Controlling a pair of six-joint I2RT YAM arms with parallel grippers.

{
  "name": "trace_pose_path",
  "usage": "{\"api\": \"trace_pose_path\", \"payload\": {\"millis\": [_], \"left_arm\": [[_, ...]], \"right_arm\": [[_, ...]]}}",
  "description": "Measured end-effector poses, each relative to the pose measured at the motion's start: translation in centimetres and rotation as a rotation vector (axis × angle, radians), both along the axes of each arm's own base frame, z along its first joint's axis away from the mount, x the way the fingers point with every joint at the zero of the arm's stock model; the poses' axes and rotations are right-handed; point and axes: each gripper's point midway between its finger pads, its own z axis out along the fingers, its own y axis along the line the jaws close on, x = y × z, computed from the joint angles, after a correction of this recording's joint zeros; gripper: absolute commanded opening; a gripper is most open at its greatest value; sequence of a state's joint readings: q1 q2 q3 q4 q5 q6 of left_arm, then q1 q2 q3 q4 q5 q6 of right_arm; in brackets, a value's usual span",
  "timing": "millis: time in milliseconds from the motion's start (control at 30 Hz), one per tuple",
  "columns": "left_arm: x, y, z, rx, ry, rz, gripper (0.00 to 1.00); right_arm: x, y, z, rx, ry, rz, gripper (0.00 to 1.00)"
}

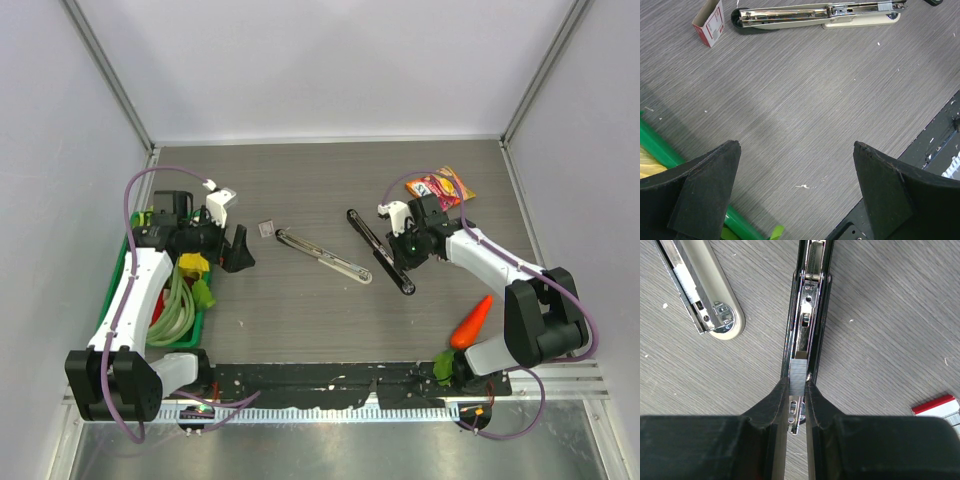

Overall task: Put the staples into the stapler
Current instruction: Install the staple into the stapler.

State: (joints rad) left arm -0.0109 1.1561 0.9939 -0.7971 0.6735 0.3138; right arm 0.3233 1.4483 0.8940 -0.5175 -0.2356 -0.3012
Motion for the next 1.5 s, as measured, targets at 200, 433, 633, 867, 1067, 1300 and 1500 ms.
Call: {"api": "trace_pose_path", "payload": {"millis": [200,433,633,867,1067,1300,1500], "left_arm": [[0.0,0.0,0.0,-0.001,0.0,-0.001,1.0],[0.0,0.0,0.0,-0.001,0.0,0.0,1.0],[0.0,0.0,0.0,-0.001,0.0,0.0,1.0],[0.0,0.0,0.0,-0.001,0.0,0.0,1.0],[0.0,0.0,0.0,-0.001,0.0,0.0,1.0],[0.0,0.0,0.0,-0.001,0.001,0.0,1.0],[0.1,-0.1,-0.2,-0.01,0.023,0.011,1.0]], "right_arm": [[0.0,-0.1,-0.1,-0.004,0.002,-0.002,0.01],[0.0,-0.3,-0.4,-0.017,0.009,-0.008,0.01],[0.1,-0.5,-0.7,-0.033,0.012,-0.015,0.01],[0.2,-0.8,-1.1,-0.05,0.021,-0.022,0.14],[0.1,-0.8,-1.1,-0.058,0.02,-0.015,0.4],[-0.5,-1.0,-1.1,-0.074,0.044,0.006,0.56],[-0.9,-1.2,-1.2,-0.095,0.047,0.046,0.54]]}}
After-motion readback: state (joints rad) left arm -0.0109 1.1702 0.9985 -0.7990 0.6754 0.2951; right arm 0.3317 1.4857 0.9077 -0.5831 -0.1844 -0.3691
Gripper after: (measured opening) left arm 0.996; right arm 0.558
